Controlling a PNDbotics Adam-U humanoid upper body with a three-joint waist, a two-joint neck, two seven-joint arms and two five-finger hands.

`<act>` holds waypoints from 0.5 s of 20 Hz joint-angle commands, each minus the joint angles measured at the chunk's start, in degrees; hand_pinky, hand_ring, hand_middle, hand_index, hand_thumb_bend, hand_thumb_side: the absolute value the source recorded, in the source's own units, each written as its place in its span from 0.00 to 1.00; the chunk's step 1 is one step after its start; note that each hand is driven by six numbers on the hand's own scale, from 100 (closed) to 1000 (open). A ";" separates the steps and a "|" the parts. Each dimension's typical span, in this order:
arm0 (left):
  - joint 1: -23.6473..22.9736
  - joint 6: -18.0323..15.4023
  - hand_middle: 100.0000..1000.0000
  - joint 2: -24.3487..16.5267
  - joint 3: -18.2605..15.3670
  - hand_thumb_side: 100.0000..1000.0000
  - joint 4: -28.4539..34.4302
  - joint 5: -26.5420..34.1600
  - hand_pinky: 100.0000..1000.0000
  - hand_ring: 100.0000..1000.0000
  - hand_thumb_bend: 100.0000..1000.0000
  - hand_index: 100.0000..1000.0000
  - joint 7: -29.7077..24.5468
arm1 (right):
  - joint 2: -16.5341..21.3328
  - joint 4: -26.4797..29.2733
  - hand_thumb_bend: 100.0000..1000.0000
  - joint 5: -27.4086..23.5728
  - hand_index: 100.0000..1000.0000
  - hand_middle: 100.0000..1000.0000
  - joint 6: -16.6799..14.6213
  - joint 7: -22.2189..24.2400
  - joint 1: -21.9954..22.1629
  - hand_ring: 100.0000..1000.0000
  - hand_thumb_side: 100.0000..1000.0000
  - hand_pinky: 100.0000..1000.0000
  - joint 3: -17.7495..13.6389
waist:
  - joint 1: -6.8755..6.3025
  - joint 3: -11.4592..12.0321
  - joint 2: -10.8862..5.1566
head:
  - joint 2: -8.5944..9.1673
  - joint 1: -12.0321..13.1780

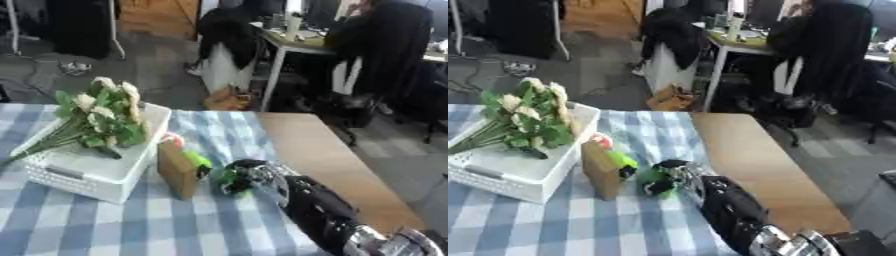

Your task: Pick up objects on the table and place them in the box.

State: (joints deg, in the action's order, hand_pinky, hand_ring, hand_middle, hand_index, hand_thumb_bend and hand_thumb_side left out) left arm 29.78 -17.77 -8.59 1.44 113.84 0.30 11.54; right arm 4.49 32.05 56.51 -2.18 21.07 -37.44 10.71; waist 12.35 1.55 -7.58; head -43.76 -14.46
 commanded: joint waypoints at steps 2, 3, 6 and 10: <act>1.17 -0.02 0.77 -0.56 -0.11 0.83 0.75 -0.14 0.64 0.78 0.00 0.84 0.20 | -0.58 -2.63 0.00 0.64 0.98 0.80 0.16 0.89 1.73 0.41 0.59 0.17 0.33 | -0.09 -0.22 -0.18 | -0.35 -0.43; 1.19 -0.02 0.77 -0.57 -0.10 0.83 0.75 -0.16 0.64 0.78 0.00 0.84 0.20 | -0.60 -2.55 0.00 0.48 0.97 0.77 0.27 0.79 1.76 0.38 0.57 0.14 0.40 | -0.11 -0.23 -0.16 | -0.35 -0.45; 1.23 0.04 0.77 -0.61 -0.12 0.82 0.75 -0.21 0.64 0.78 0.00 0.84 0.20 | -0.44 -2.12 0.00 0.23 0.90 0.62 0.26 0.17 1.71 0.25 0.51 0.03 0.69 | -0.15 -0.24 -0.14 | -0.35 -0.67; 1.27 0.08 0.77 -0.68 -0.17 0.82 0.75 -0.26 0.64 0.78 0.00 0.83 0.25 | 0.15 -1.76 0.00 -0.21 0.78 0.42 -0.11 -0.74 1.41 0.10 0.46 0.00 0.91 | -0.19 -0.26 -0.13 | -0.35 -0.78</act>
State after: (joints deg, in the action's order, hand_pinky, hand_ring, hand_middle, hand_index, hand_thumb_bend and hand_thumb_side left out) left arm 29.79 -17.69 -8.60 1.42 113.84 0.18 11.65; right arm 4.46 32.09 56.39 -2.35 20.01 -37.36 10.75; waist 12.35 1.45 -7.58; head -43.76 -14.98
